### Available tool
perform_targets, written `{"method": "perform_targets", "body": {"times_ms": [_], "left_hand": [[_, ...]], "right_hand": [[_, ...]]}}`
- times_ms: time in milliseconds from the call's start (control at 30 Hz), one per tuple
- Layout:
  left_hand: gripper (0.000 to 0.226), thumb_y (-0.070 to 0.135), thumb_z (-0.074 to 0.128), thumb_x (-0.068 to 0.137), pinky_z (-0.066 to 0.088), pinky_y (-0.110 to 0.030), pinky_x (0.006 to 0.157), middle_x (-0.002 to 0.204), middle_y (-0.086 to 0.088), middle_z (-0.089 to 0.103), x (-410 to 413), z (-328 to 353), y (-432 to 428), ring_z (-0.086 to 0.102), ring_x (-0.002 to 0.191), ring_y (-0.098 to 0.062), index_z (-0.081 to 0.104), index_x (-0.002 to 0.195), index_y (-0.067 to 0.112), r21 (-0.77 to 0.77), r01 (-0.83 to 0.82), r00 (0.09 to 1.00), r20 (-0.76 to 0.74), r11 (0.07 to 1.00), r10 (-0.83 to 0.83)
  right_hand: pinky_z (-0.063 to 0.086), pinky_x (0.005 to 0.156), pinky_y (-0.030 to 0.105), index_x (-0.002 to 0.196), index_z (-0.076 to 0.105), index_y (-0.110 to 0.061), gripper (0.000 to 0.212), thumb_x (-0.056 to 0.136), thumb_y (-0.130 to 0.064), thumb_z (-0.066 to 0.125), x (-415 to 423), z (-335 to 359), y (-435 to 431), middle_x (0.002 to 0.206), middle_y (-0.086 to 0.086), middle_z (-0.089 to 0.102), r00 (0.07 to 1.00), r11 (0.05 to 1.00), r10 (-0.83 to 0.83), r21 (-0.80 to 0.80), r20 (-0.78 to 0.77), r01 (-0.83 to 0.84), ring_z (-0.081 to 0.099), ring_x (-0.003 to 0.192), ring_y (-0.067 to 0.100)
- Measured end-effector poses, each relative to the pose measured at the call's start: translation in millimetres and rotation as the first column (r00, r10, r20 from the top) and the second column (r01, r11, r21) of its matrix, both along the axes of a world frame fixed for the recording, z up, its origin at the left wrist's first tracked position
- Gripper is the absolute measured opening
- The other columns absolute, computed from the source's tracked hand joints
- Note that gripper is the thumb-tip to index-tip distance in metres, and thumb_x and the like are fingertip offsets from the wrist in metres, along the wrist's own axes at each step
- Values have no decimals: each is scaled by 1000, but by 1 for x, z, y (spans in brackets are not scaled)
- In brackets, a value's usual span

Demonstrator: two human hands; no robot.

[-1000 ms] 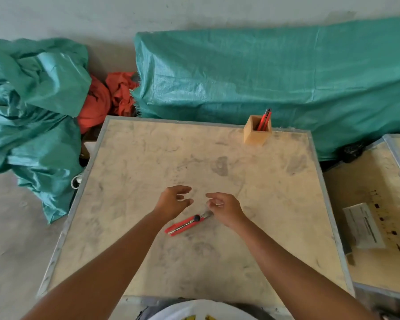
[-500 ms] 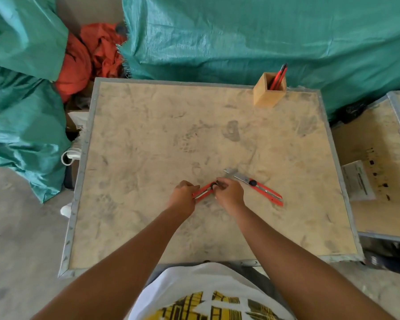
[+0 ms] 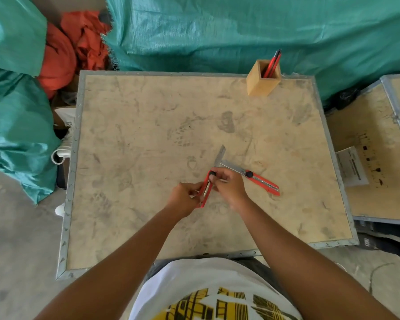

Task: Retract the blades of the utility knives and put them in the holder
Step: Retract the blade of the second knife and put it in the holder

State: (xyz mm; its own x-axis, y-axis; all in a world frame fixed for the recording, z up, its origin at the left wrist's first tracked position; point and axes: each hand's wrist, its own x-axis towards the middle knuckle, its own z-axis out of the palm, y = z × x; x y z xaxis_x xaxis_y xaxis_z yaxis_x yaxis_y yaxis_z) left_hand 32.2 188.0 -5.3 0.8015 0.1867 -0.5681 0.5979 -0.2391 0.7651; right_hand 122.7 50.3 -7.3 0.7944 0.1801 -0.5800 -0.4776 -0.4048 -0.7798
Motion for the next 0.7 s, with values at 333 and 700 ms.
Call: {"method": "perform_targets", "body": {"times_ms": [333,700], "left_hand": [[64,-2,71,83,62,-28,74,110,-8,72,12,67,-26,64,82,-20,54,137,28,-150,-12,971,232,989,47],[54,-8,65,86,63,-37,76,111,-14,67,16,111,-108,52,71,-15,61,124,31,-277,-200,873,386,940,299]], "right_hand": [[63,76,27,112,75,-7,25,88,0,74,48,93,-35,101,5,74,986,974,51,209,158,-84,79,84,19],[62,86,36,111,78,-25,24,90,-14,75,71,143,-106,106,-5,78,793,847,484,31,372,-531,75,94,9]]}}
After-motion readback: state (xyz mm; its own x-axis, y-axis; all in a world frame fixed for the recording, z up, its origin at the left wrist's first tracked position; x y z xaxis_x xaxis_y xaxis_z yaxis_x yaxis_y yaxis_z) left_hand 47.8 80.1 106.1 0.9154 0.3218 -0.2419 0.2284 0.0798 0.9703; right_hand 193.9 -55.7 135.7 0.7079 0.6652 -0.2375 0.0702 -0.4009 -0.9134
